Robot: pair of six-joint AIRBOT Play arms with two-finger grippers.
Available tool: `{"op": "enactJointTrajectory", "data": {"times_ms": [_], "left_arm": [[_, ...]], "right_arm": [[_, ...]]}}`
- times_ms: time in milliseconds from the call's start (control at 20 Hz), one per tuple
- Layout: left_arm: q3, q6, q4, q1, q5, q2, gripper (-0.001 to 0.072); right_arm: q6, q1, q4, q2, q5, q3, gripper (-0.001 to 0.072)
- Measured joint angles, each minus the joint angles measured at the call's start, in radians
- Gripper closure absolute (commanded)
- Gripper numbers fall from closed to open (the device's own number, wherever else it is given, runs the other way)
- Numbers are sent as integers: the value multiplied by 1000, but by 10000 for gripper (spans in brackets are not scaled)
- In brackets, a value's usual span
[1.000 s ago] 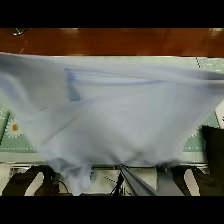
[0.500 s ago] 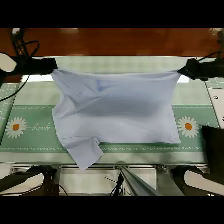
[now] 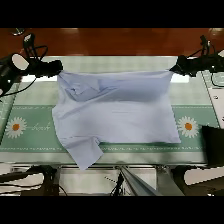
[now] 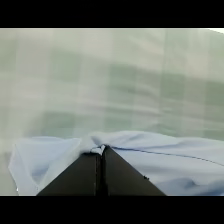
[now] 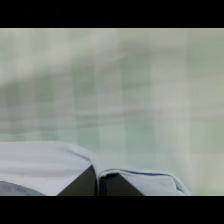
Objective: Fold the shirts.
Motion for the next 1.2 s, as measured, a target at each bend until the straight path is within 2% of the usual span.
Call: {"op": "enactJointTrajectory", "data": {"times_ms": [250,400,450,500,550,750,950,1050,1200], "left_arm": [[14,89,-3,19,-273,-13,681],[-65,113,-4,16,-342,-27,678],[-90,116,-4,16,-358,-35,663],[-105,119,-4,17,-359,-43,453],[-118,120,-3,18,-364,-50,7],[-103,132,13,29,-461,-60,2],[-94,151,30,95,-578,7,3],[-169,157,31,142,-610,77,2],[-375,150,26,216,-641,173,3]], "right_arm": [[-58,-31,-70,-16,200,-8,689],[-75,-35,-103,-19,236,-92,687],[-78,-37,-106,-19,235,-128,639],[-79,-37,-105,-19,228,-157,423],[-82,-37,-105,-19,224,-182,58],[-82,-65,-100,1,267,-208,77],[-92,-158,-137,119,325,-226,78],[-106,-216,-157,219,301,-301,78],[-123,-273,-149,397,192,-533,78]]}}
